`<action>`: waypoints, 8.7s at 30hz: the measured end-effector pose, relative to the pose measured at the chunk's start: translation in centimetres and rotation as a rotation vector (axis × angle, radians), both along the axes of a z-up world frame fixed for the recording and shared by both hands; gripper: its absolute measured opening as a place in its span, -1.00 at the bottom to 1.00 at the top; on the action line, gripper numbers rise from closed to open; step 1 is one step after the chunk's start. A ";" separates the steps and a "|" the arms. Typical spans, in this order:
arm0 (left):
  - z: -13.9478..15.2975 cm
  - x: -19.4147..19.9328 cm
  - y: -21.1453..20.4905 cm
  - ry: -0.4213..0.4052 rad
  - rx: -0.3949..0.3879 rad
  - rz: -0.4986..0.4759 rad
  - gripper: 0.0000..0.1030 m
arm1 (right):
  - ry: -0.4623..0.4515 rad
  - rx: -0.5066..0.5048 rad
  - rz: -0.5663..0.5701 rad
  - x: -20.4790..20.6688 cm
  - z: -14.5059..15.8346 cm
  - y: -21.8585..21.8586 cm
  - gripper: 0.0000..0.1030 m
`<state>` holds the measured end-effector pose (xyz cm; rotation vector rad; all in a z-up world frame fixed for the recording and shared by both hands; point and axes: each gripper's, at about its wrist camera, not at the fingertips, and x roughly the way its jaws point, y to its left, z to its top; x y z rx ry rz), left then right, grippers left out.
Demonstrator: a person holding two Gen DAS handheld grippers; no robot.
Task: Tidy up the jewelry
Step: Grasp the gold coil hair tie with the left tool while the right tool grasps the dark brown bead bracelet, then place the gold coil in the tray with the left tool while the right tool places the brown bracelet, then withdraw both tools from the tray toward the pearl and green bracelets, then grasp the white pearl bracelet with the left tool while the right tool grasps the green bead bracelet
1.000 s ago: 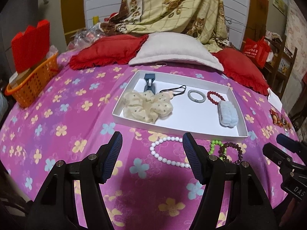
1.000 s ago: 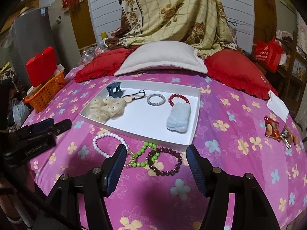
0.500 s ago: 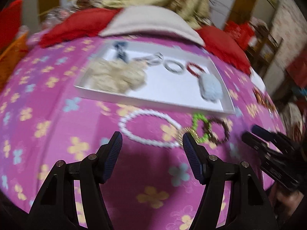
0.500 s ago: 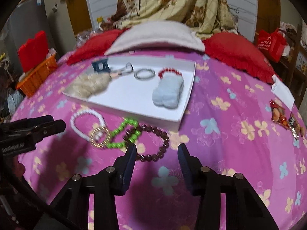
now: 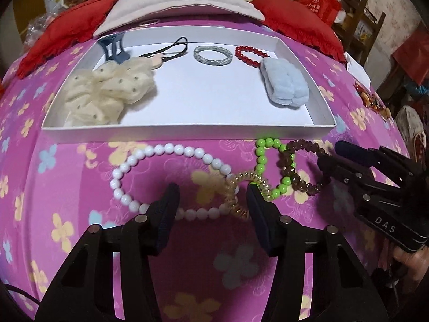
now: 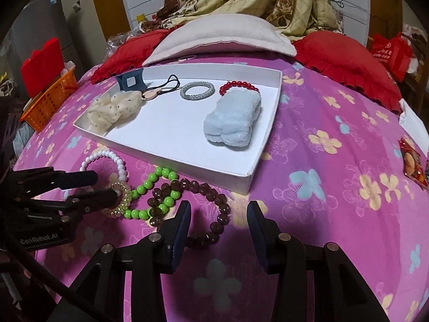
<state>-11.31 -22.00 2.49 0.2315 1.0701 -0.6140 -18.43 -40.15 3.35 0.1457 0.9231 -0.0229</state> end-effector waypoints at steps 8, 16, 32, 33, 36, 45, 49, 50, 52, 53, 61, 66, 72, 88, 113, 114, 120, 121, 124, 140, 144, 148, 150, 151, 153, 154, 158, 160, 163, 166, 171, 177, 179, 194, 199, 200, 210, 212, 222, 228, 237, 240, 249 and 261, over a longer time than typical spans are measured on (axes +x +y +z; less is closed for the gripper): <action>-0.5 0.4 -0.6 0.011 -0.006 -0.015 -0.67 | -0.006 0.026 0.018 0.6 -0.9 -0.2 -0.85; 1.5 0.5 1.2 0.017 -0.083 0.026 -0.81 | -0.076 0.048 0.022 -0.7 2.1 -0.5 -0.85; 5.8 0.0 3.4 -0.081 -0.120 0.061 -0.81 | -0.179 -0.013 0.067 -1.3 8.8 1.3 -0.85; 6.0 0.1 3.5 -0.086 -0.121 0.063 -0.81 | -0.182 -0.013 0.070 -1.2 9.0 1.4 -0.85; 6.7 0.1 3.7 -0.111 -0.123 0.073 -0.81 | -0.192 -0.021 0.081 -1.2 9.7 1.9 -0.85; 8.1 0.0 4.2 -0.155 -0.121 0.094 -0.81 | -0.210 -0.047 0.111 -0.4 11.1 3.3 -0.85; 8.3 0.3 4.3 -0.163 -0.119 0.101 -0.81 | -0.209 -0.055 0.124 0.0 11.3 3.9 -0.85; 8.4 0.4 4.3 -0.166 -0.118 0.102 -0.81 | -0.208 -0.055 0.125 0.1 11.3 4.0 -0.85; 8.5 0.5 4.4 -0.171 -0.115 0.105 -0.81 | -0.206 -0.053 0.128 0.4 11.3 4.2 -0.85; 8.5 0.6 4.4 -0.173 -0.114 0.107 -0.81 | -0.204 -0.053 0.130 0.6 11.3 4.2 -0.85; 8.3 1.8 4.2 -0.179 -0.097 0.119 -0.81 | -0.198 -0.049 0.140 1.9 11.2 4.5 -0.85; 8.0 2.6 3.9 -0.176 -0.086 0.127 -0.81 | -0.184 -0.046 0.141 2.9 10.9 4.5 -0.85; 7.5 3.7 3.5 -0.166 -0.078 0.136 -0.81 | -0.165 -0.036 0.141 4.1 10.2 4.4 -0.85; 4.1 8.1 0.2 -0.072 -0.058 0.144 -0.81 | -0.069 0.043 0.145 8.9 5.6 3.5 -0.85; -0.2 12.7 -3.3 -0.031 0.009 0.150 -0.56 | 0.020 0.103 0.017 15.2 0.4 -1.8 -0.38; -0.2 12.6 -3.3 -0.030 0.008 0.150 -0.36 | 0.016 0.109 0.014 14.9 0.6 -1.8 -0.35; 0.5 11.6 -2.9 -0.039 0.007 0.149 -0.24 | -0.027 0.100 0.012 12.5 2.7 -1.5 -0.30; 0.7 11.3 -2.8 -0.042 0.005 0.147 -0.24 | -0.032 0.106 0.009 12.2 3.0 -1.5 -0.20; 1.5 10.2 -2.4 -0.063 0.004 0.144 -0.24 | -0.055 0.099 0.001 10.6 4.0 -1.2 -0.15; 6.1 3.0 0.9 -0.229 -0.011 0.157 -0.24 | -0.081 0.080 0.005 4.1 6.5 2.6 -0.10; 6.7 1.8 1.7 -0.237 -0.018 0.158 -0.23 | -0.085 0.065 0.016 2.9 6.8 3.5 -0.03; 7.0 0.9 2.3 -0.250 -0.020 0.161 -0.22 | -0.089 0.055 0.023 2.0 7.1 4.1 -0.02; 7.1 0.5 2.6 -0.253 -0.021 0.163 -0.22 | -0.089 0.054 0.027 1.6 7.2 4.3 -0.02; 7.1 0.3 2.7 -0.253 -0.022 0.165 -0.22 | -0.089 0.052 0.029 1.5 7.2 4.4 -0.02; 7.1 0.1 3.0 -0.254 -0.023 0.168 -0.22 | -0.087 0.045 0.034 1.3 7.2 4.7 -0.02; 7.1 0.0 3.2 -0.255 -0.022 0.168 -0.22 | -0.086 0.044 0.037 1.2 7.2 4.8 -0.01; 7.0 -0.2 3.7 -0.253 -0.020 0.175 -0.22 | -0.075 0.039 0.044 1.0 7.0 5.2 0.00; 6.9 -0.2 4.0 -0.250 -0.020 0.181 -0.21 | -0.068 0.041 0.046 0.9 6.7 5.3 0.01; 6.7 -0.1 4.4 -0.243 -0.019 0.189 -0.21 | -0.050 0.038 0.050 0.9 6.1 5.5 0.02; 6.4 0.0 4.7 -0.236 -0.018 0.198 -0.21 | -0.035 0.035 0.053 0.8 5.5 5.5 0.03; 5.8 0.5 5.9 -0.206 -0.030 0.210 -0.09 | 0.012 0.002 0.034 0.6 3.7 4.7 0.04; 4.5 1.9 8.3 -0.132 -0.058 0.263 0.00 | 0.059 0.011 -0.002 0.3 1.7 3.1 0.04; 4.1 2.2 8.8 -0.112 -0.063 0.272 0.00 | 0.063 0.013 -0.003 0.4 1.5 2.9 0.03; 1.6 3.0 9.1 -0.036 -0.048 0.285 0.05 | 0.062 -0.031 0.032 2.0 0.3 3.8 0.03; 0.8 3.4 8.8 -0.022 -0.034 0.285 0.05 | 0.050 -0.063 0.051 2.6 0.0 4.4 0.03; 0.7 3.4 8.7 -0.020 -0.031 0.286 0.05 | 0.052 -0.068 0.054 2.8 -0.2 4.5 0.00; -0.5 4.3 8.2 0.007 -0.008 0.290 0.05 | 0.038 -0.103 0.054 2.9 -1.0 3.9 -0.08; -0.6 4.4 8.0 -0.001 -0.003 0.292 0.05 | 0.031 -0.086 0.054 2.9 -0.9 3.6 -0.09; -0.7 4.5 6.2 -0.028 0.004 0.268 -0.02 | -0.018 -0.111 0.095 2.7 -1.0 4.0 -0.83; -0.8 4.4 6.3 -0.059 0.004 0.260 -0.82 | -0.048 -0.057 0.093 1.8 -0.2 3.7 -0.83; 2.5 3.1 6.6 -0.064 -0.089 0.225 -0.84 | -0.118 0.002 0.123 0.5 3.7 3.9 -0.83; 3.8 2.7 6.6 -0.080 -0.108 0.215 -0.84 | -0.130 0.024 0.130 0.3 4.5 3.9 -0.83; 7.1 1.9 6.4 -0.134 -0.132 0.201 -0.84 | -0.170 0.008 0.152 -0.2 7.2 4.1 -0.83; 10.8 1.6 6.6 -0.209 -0.135 0.191 -0.84 | -0.220 -0.037 0.163 -0.4 10.4 4.2 -0.83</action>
